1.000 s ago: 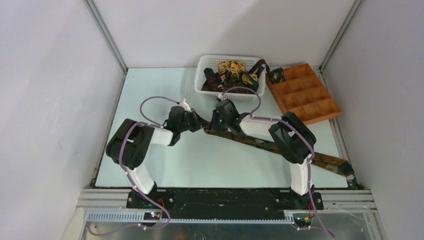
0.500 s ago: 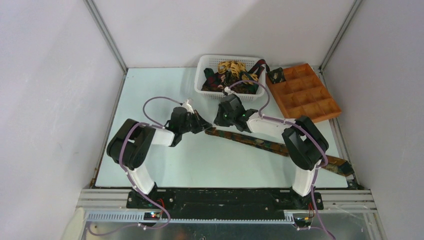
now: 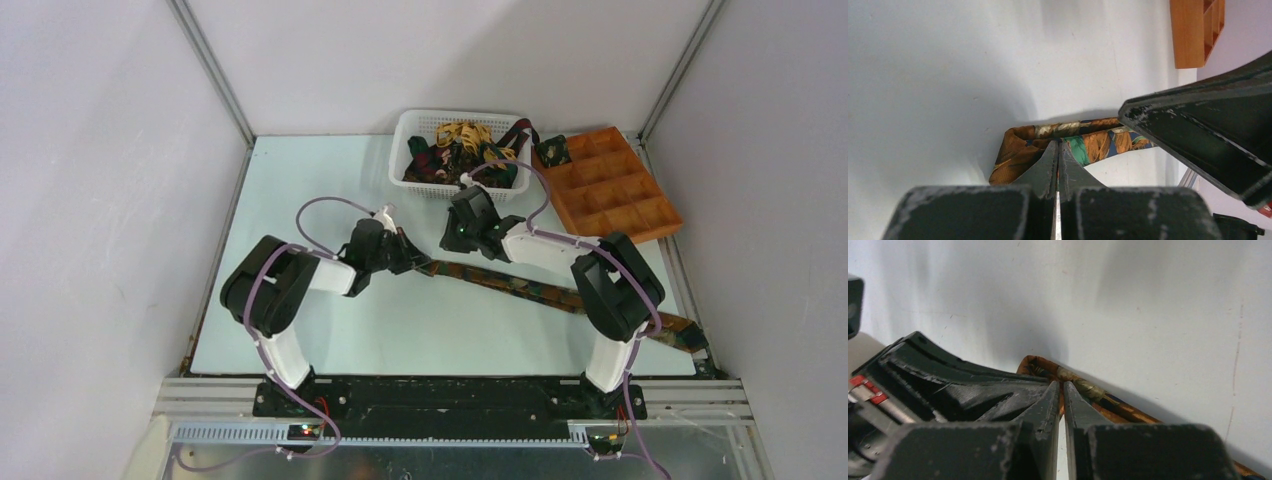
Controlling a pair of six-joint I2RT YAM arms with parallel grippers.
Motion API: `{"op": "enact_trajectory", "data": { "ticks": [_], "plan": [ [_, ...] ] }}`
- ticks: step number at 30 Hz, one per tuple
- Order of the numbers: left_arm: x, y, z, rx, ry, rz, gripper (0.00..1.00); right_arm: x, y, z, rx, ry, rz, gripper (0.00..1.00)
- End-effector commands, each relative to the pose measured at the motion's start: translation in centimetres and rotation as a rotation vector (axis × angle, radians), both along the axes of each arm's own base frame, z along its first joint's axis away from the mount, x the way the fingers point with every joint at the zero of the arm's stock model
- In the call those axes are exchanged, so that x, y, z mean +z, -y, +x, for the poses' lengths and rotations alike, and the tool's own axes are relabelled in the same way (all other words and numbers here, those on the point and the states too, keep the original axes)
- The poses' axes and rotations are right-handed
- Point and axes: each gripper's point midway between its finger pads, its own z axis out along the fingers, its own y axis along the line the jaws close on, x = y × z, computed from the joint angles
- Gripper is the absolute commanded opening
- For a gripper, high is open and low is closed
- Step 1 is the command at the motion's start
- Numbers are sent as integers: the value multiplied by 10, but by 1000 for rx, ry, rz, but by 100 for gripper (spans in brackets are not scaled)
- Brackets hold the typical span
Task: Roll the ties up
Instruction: Roll the tie at the center of the board.
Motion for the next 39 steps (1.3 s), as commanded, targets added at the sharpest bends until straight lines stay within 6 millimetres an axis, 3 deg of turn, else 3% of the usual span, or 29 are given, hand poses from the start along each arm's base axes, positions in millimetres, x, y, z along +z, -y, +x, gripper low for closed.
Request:
{"op": "enact_trajectory", "data": {
  "ticks": [1,6,14,27,39],
  "plan": [
    [1,5,10,22,22,2,0,17,-12,-11,82,6,50,9],
    [-1,6,12,32,21,1,0,13,-24,-23,145,-30,92,9],
    [-2,5,12,37,18,6,0,-17,-36,-34,195,-95,119,6],
    [-3,1,11,45,18,33,1,-30,-32,-33,184,-94,105,4],
    [14,0,11,45,48,26,21,-49,-26,-34,163,-125,70,2]
  ]
}}
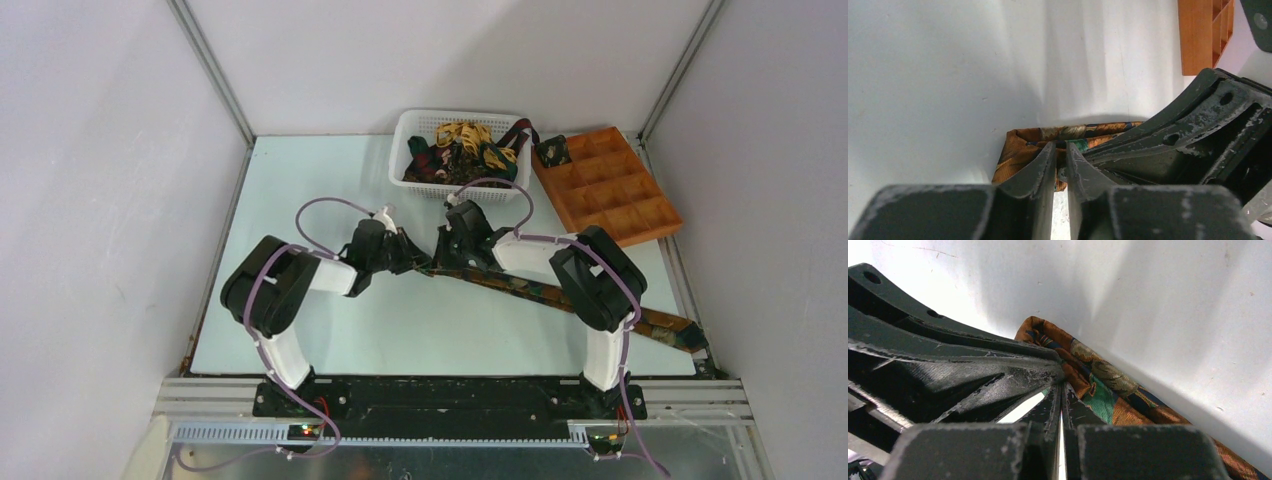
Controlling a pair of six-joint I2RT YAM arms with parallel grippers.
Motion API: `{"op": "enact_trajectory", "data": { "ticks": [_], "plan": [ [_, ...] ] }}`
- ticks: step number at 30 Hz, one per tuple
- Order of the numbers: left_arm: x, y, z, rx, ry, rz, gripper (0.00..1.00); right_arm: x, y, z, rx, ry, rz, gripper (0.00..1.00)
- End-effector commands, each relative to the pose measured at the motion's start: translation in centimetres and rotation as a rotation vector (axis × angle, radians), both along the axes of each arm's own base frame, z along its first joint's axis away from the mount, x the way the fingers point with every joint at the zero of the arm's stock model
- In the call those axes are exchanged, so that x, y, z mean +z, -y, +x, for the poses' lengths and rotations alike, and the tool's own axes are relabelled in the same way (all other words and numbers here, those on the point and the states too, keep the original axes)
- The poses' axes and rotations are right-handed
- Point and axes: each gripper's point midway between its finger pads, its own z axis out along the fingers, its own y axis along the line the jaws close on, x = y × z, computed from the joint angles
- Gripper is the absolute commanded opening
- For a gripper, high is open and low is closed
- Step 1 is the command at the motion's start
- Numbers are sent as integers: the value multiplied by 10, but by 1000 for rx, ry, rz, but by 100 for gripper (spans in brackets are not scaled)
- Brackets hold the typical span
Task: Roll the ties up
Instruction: Roll the tie at the center of the board.
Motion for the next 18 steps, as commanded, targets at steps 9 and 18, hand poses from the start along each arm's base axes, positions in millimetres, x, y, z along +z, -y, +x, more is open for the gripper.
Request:
{"op": "enact_trajectory", "data": {
  "ticks": [9,18],
  "plan": [
    [51,-7,9,35,110,31,46,-16,7,6,-31,6,-44,1],
    [26,-35,4,101,69,172,57,-16,10,2,-29,-7,-60,1]
  ]
}}
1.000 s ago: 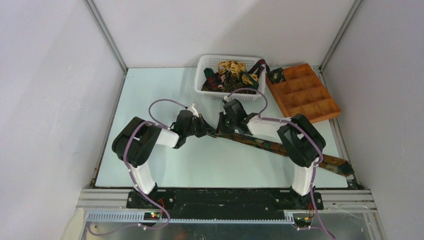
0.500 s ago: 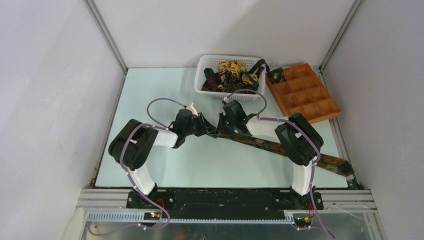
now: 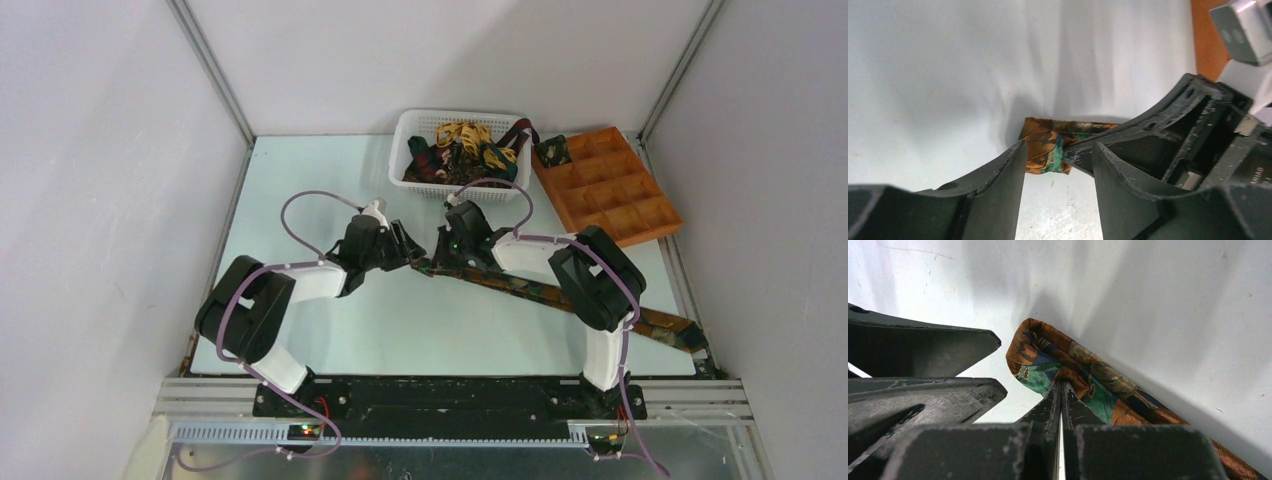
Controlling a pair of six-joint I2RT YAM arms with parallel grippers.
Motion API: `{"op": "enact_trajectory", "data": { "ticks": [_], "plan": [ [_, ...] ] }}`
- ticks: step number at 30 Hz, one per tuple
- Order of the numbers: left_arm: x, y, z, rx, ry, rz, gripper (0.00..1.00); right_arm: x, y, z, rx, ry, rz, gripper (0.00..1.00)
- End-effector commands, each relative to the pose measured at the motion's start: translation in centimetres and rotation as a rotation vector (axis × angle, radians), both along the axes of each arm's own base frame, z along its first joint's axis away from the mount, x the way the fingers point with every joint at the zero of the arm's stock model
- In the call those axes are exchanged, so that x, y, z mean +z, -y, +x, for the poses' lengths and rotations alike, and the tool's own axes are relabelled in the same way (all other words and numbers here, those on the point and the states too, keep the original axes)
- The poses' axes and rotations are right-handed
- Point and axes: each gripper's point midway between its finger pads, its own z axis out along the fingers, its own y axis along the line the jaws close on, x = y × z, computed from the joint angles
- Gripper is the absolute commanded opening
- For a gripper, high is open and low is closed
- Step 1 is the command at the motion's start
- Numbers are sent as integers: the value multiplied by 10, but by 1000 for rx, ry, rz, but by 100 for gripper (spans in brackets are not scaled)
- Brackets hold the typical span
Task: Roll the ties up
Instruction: Roll the tie at the center of the board.
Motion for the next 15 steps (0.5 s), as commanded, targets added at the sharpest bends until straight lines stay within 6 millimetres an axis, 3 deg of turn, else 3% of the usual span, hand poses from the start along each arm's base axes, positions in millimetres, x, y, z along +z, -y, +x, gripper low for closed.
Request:
{"op": "enact_trajectory", "data": {
  "ticks": [1,10,15],
  "plan": [
    [-7,-13,2,32,10,83,57,-13,9,1,-19,-8,-53,1],
    [-23,-7,6,-2,-11,97,57,-13,9,0,-14,-9,-52,1],
    [-29,-3,4,-31,-15,93,50,-11,9,1,-15,-5,-49,1]
  ]
}}
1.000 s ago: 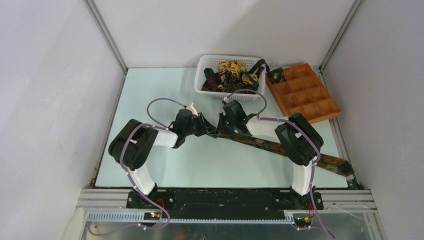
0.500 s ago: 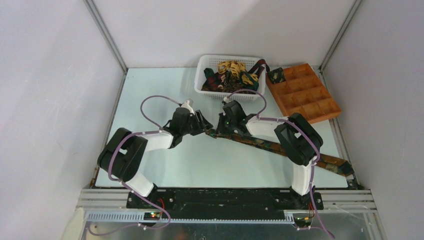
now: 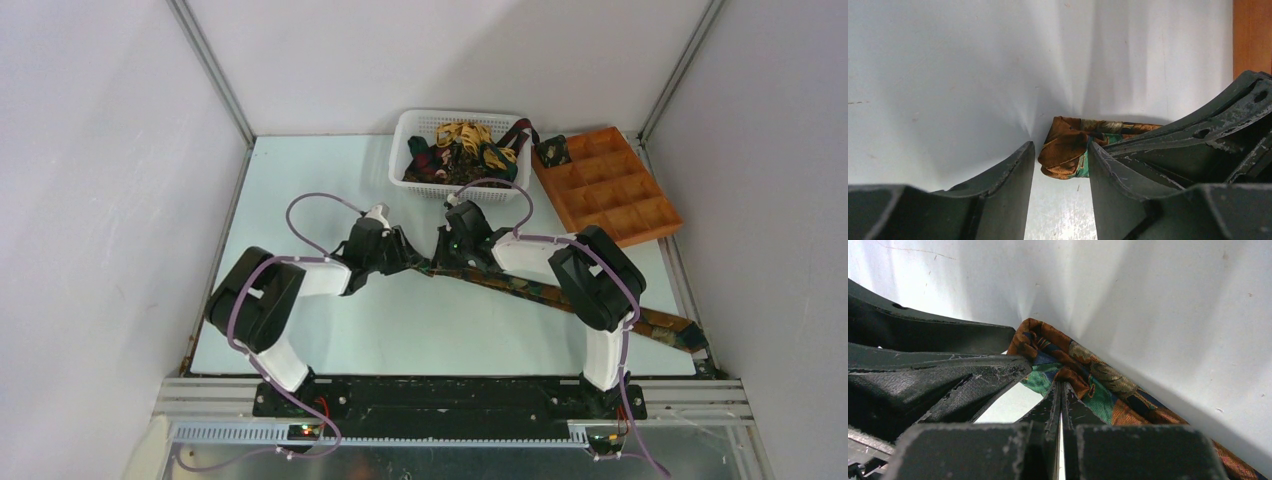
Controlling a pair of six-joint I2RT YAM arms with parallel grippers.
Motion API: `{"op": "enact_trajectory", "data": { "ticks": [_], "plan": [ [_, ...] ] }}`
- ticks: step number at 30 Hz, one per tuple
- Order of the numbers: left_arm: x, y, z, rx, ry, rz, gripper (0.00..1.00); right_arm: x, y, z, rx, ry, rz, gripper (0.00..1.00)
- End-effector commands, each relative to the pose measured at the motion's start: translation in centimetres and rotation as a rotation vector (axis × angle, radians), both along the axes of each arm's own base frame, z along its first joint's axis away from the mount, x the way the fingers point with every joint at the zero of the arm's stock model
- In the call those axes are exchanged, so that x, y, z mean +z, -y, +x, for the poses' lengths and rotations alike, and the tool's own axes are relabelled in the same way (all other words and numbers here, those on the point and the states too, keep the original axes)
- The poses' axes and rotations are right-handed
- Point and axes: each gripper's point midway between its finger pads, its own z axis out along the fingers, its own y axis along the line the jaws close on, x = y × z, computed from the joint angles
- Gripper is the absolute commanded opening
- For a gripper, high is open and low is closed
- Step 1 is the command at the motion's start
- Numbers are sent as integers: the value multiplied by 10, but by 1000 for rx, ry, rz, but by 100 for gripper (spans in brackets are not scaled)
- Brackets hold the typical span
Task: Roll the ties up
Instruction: Roll the tie at the center of the board.
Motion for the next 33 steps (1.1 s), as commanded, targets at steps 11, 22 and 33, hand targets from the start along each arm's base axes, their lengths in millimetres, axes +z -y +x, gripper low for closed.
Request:
{"op": "enact_trajectory", "data": {
  "ticks": [11,22,33],
  "plan": [
    [2,9,7,-51,40,-6,11,27,8,10,34,109,-19,24],
    [13,8,13,-45,73,9,9,158,37,41,86,598,-79,82],
    [18,15,20,-48,79,-20,10,162,51,68,248,873,-239,91]
  ]
}}
